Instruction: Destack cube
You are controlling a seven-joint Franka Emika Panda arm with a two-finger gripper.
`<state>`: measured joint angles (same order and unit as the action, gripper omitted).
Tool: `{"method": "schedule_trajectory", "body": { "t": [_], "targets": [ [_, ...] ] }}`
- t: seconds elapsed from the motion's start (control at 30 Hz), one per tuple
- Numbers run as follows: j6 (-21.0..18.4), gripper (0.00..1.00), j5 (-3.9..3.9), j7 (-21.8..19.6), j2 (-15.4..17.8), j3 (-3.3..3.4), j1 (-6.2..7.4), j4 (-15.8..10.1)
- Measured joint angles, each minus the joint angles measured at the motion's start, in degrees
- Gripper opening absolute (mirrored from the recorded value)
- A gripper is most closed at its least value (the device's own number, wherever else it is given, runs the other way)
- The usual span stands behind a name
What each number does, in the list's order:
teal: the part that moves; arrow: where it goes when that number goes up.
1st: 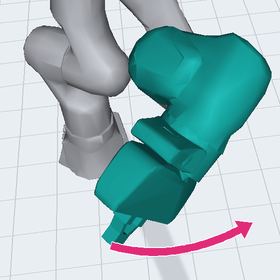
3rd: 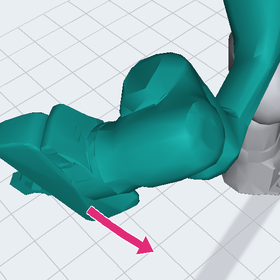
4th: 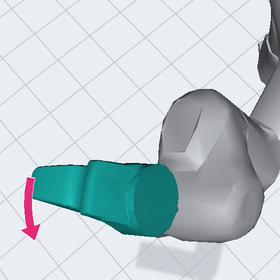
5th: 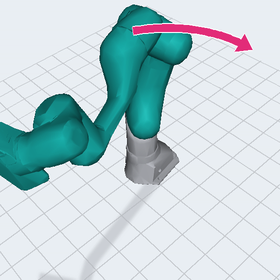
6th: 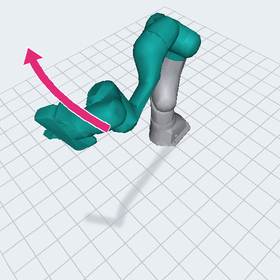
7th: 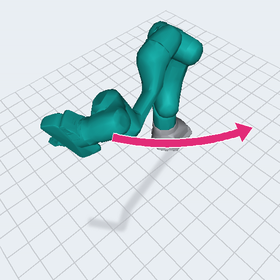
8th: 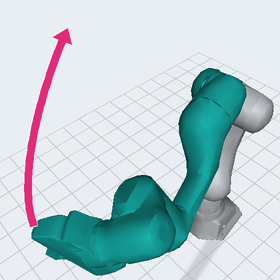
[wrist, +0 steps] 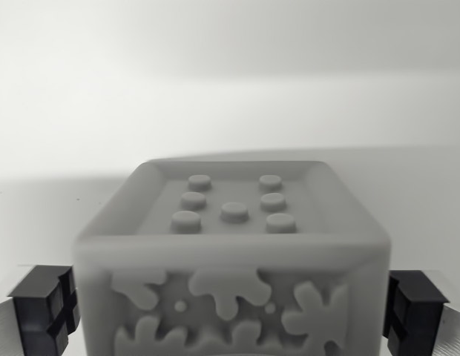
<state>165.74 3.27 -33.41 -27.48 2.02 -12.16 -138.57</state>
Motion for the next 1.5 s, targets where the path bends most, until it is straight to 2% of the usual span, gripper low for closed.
{"method": "schedule_trajectory", "body": {
  "t": [0.33,0.6,1.1,1.5],
  "targets": [
    [-0.15,1.0,0.0,-0.01,0.24,0.01,0.01,-0.06],
    [-1.66,1.0,-0.01,-0.05,2.52,0.19,0.18,-0.66],
    [-7.15,1.0,-0.61,-0.43,9.63,1.0,0.79,-2.2],
    [-14.02,1.0,-1.79,-1.25,17.3,1.44,0.99,-2.81]
  ]
}}
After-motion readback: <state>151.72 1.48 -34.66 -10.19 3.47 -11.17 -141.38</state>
